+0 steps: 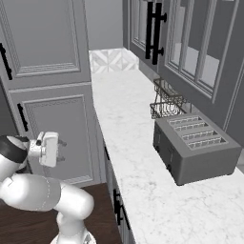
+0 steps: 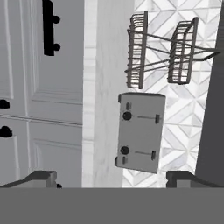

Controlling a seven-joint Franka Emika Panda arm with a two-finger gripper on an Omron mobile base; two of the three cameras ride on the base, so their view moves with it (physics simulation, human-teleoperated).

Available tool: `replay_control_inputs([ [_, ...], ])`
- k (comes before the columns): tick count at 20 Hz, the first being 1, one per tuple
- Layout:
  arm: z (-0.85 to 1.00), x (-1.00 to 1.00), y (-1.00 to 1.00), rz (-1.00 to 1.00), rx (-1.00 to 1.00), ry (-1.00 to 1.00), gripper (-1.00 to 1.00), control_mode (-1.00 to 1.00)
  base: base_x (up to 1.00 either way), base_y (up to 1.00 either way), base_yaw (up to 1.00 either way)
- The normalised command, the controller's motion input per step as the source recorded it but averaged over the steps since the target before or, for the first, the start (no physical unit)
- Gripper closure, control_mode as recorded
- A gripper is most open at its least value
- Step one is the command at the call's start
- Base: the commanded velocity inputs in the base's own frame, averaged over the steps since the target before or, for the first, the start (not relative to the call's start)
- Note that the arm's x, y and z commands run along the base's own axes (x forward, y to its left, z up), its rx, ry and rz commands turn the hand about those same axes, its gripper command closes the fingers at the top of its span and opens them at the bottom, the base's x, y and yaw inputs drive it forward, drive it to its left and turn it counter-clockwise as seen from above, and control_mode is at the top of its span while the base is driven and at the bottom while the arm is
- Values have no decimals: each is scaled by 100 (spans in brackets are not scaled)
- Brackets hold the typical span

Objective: Take a straw from the drawer in front and place it inside the glass cup on the dining counter.

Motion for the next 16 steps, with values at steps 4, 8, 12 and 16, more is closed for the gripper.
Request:
replay_control_inputs([
  [4,-32,0,-45,0,0,-11,-100,-100,0,0,0],
  [8,-32,7,-31,0,0,-12,-100,-100,0,0,0],
  [12,-29,31,-20,0,0,-15,-100,-100,0,0,0],
  [16,-27,43,-5,0,0,-18,-100,-100,0,0,0],
])
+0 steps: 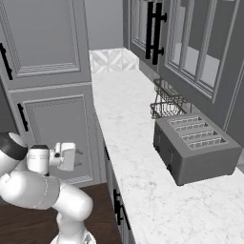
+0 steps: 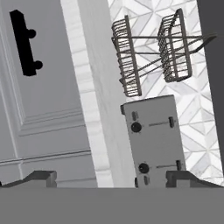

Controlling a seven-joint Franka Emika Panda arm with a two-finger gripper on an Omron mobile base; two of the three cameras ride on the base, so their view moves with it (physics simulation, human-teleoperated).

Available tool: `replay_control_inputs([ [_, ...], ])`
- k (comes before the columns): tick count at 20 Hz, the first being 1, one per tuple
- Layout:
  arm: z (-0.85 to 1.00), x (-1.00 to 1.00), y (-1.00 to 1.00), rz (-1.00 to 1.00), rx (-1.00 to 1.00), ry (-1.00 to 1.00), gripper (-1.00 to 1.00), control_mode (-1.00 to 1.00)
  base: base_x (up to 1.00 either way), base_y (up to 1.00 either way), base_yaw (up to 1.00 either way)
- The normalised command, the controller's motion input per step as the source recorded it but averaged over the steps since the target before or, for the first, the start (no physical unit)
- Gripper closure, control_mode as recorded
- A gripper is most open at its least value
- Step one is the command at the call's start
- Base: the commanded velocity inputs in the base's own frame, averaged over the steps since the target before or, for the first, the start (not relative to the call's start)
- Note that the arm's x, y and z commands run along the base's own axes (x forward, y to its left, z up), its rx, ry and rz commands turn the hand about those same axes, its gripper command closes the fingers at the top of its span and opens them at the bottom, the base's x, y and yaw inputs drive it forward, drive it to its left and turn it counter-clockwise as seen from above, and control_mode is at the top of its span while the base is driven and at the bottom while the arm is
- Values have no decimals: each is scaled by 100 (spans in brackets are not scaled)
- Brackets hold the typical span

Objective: Take a straw from the drawer in front and place it inside the glass cup on the dining counter.

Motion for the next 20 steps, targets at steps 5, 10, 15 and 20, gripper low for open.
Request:
replay_control_inputs([
  [5,-22,37,-1,0,0,-12,-100,-100,0,0,0],
  [10,-22,51,-9,0,0,0,-100,-100,0,0,0],
  [15,-30,50,-7,0,0,0,-100,-100,0,0,0],
  [20,-45,17,-2,0,-5,0,-100,-100,0,0,0],
])
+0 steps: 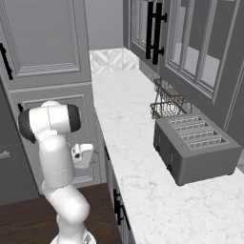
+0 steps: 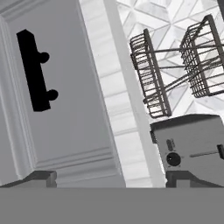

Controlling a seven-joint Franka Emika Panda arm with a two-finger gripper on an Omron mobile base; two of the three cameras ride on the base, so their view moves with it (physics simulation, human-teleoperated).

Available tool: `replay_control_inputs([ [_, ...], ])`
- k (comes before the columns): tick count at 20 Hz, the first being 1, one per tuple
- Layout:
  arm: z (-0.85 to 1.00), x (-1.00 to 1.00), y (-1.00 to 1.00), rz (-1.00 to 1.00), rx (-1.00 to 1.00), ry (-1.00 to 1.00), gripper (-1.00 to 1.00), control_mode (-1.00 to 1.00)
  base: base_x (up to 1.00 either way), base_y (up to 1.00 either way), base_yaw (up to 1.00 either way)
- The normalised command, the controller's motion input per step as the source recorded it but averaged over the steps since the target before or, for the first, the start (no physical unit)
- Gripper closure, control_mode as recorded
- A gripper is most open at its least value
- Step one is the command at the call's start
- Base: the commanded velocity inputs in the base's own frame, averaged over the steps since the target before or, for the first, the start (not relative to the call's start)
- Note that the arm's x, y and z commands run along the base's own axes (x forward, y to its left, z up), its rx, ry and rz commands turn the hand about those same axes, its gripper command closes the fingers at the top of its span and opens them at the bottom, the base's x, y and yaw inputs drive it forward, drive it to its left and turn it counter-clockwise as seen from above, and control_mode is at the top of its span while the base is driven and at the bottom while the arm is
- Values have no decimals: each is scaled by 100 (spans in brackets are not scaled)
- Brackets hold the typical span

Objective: Take a straw from the drawer in front and place it inside the glass cup on the dining counter.

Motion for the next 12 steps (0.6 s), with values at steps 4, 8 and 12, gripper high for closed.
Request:
replay_control_inputs([
  [4,-46,16,0,0,-9,0,-100,-100,0,0,0],
  [8,-17,38,0,0,-9,0,-100,-100,0,0,0],
  [12,-1,43,0,0,-8,0,-100,-100,0,0,0],
])
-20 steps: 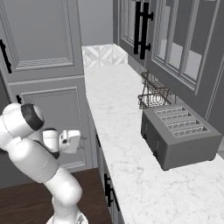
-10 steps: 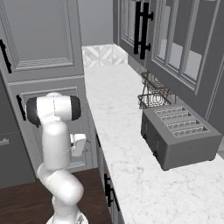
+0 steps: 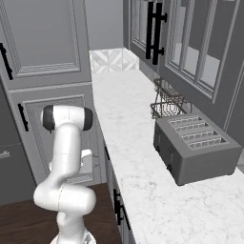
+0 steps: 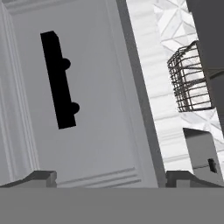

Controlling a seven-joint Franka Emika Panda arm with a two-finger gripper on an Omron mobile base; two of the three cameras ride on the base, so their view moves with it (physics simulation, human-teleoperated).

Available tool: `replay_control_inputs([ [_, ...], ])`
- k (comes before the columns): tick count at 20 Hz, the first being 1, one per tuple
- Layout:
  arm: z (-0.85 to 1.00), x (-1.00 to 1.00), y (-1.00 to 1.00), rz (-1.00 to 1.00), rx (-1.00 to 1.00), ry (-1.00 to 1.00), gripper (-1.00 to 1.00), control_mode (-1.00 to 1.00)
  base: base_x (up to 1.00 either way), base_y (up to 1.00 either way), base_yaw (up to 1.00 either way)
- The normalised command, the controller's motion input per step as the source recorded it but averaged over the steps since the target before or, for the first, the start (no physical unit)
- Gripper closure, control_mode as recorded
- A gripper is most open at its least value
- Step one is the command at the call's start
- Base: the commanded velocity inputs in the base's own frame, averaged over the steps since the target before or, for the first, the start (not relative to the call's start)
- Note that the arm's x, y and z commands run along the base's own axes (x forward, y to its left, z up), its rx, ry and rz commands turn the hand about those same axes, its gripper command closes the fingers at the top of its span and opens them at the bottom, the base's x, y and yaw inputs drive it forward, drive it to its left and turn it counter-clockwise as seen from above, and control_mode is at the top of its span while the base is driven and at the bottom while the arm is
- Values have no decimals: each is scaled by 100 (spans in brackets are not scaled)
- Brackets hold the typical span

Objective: Take a straw from the drawer in front and place it inside the glass cup on the dining counter.

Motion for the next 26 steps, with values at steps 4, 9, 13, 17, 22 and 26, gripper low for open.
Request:
replay_control_inputs([
  [4,-2,47,-2,0,-6,0,-100,-100,0,0,0],
  [9,-3,40,-8,0,-2,0,-100,-100,0,0,0],
  [13,-4,39,-13,0,0,0,-100,-100,0,0,0],
  [17,-11,38,-14,0,0,0,-100,-100,0,0,0],
  [22,-20,23,-13,0,0,0,-100,-100,0,0,0],
  [26,-23,22,-11,0,0,2,-100,-100,0,0,0],
])
